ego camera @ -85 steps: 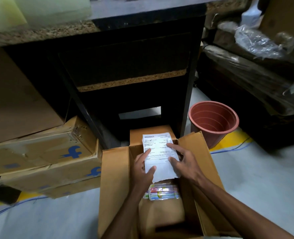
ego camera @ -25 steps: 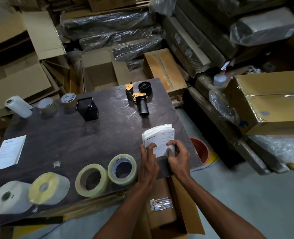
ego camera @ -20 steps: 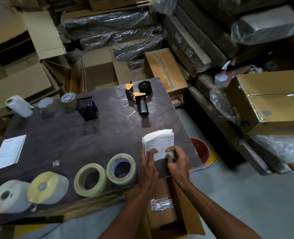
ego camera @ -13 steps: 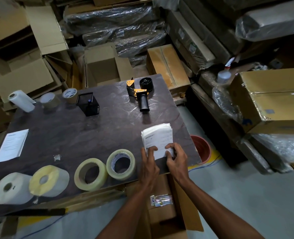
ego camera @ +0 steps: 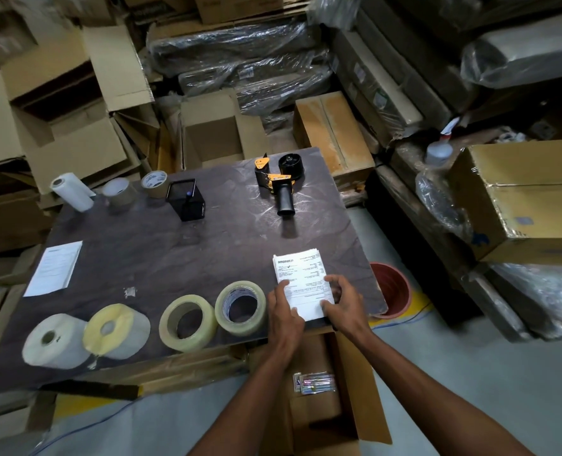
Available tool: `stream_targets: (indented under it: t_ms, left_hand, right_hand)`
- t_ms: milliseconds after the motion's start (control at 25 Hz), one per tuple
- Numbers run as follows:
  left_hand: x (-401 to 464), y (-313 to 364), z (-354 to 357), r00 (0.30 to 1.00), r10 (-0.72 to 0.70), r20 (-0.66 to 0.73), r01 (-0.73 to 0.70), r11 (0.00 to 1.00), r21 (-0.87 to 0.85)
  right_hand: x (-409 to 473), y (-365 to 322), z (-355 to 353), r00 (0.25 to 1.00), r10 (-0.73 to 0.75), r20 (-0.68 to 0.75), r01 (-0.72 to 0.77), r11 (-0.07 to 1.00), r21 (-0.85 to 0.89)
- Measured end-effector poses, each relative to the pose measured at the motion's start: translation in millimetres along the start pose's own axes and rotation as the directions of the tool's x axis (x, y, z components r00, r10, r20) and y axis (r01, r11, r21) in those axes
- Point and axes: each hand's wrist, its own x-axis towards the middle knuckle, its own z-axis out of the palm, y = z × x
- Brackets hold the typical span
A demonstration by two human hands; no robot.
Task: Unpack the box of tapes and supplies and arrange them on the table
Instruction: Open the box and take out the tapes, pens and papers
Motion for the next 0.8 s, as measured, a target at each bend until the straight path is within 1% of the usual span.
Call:
stream_targets:
  t_ms: [80,160,320,400,480,560,640,720,800]
  left_hand:
    - [-4,1,1,0.999,-0.046,0.024,0.045,0.999,0.024]
    - [-7,2,2,0.997,-0.058,0.045,0.054,0.996,0.068]
    - [-10,-1,3,0.997,-0.024,0.075,0.009,0.981,0.194]
    - [-13,-1,4,0.994,-0.009,0.113,-0.021,0.965,0.262]
    - [-15,-1,2,0.987,-0.052,0.154,-0.001,0.946,0.324]
    - [-17,-2,0,0.985,-0.062,0.158,0.003,0.938,0.346]
    - [-19,-7,1,0.992,-0.027,0.127,-0.018,0.939,0.345]
    - [-20,-13,1,0.996,0.014,0.092,-0.044,0.940,0.338]
    - [-22,-12,-1,0.996,0.023,0.090,-0.052,0.944,0.325]
  right_hand:
    - [-1,2,1,1.000,0.013,0.017,-0.013,0.999,-0.036]
    - [-1,4,3,0.999,0.008,0.042,-0.005,0.997,-0.072]
    - [-4,9,12,0.997,-0.057,0.050,0.065,0.981,-0.181]
    - [-6,10,16,0.996,-0.072,0.051,0.082,0.970,-0.229]
    - [-9,9,18,0.994,-0.083,0.072,0.099,0.958,-0.269]
    - [-10,7,18,0.992,-0.087,0.095,0.112,0.945,-0.308]
    - [-10,8,17,0.990,-0.097,0.101,0.127,0.930,-0.344]
    - [-10,9,15,0.991,-0.098,0.096,0.125,0.929,-0.348]
    - [-8,9,12,0.992,-0.089,0.087,0.113,0.938,-0.326]
